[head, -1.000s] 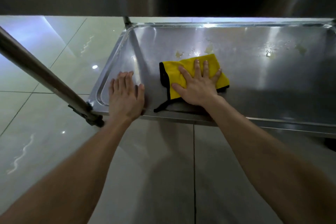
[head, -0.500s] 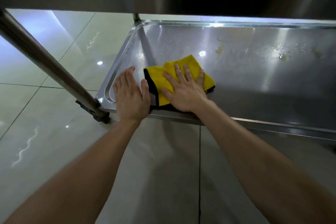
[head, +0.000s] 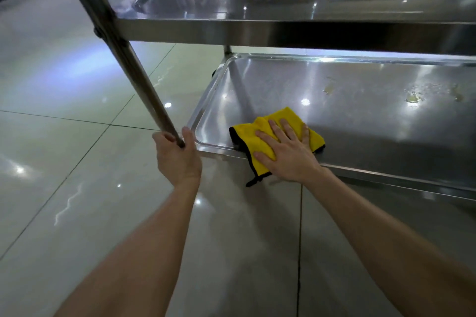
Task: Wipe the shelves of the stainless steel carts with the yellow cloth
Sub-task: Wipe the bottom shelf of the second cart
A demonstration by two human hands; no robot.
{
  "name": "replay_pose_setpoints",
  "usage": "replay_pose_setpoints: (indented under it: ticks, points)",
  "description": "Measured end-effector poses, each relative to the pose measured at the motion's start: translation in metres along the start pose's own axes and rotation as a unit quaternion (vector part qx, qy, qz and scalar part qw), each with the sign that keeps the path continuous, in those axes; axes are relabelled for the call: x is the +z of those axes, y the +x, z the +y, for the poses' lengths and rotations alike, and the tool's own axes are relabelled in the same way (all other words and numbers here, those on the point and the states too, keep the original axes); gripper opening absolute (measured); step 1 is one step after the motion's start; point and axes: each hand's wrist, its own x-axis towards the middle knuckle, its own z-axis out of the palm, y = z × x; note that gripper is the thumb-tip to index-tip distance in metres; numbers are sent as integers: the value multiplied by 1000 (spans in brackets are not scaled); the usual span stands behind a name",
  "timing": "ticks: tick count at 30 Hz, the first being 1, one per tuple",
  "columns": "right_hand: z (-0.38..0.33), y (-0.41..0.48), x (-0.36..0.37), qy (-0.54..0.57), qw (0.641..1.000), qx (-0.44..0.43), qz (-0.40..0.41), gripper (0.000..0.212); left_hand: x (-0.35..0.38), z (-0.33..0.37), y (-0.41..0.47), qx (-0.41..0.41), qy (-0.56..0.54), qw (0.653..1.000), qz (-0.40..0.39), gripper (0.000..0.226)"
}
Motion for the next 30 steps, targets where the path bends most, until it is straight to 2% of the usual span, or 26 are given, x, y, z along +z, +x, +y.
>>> replay_pose_setpoints:
  ticks: [2,4,6,8,12,16,21,25,30]
  points:
    - [-1,3,-2,1,1000,4,-4,74,-12,4,17,-36,-43,998,24,55]
    - [-4,7,-2,1,1000,10,-16,75,-18,14,39,-3,-75,997,-11,63]
    - [-11,12,0,2,1000,18,-26,76,-19,29,59,-4,-99,992,-79,58]
    - [-23,17,4,5,999,20,-29,77,-14,37,74,-39,-137,984,-109,50]
    - [-58,39,15,2,999,6,-33,83,-2,33,80,-79,-172,980,-68,54]
    - [-88,77,29,18,999,14,-37,87,8,23,83,-74,-175,981,-28,61]
    - [-82,164,25,16,999,24,-44,89,12,15,86,-45,-203,978,-26,58]
    - [-76,230,19,-1,995,42,-89,89,13,9,85,-33,-205,978,-37,49]
    - [-91,229,21,2,994,56,-94,90,15,9,82,-27,-203,979,-19,51]
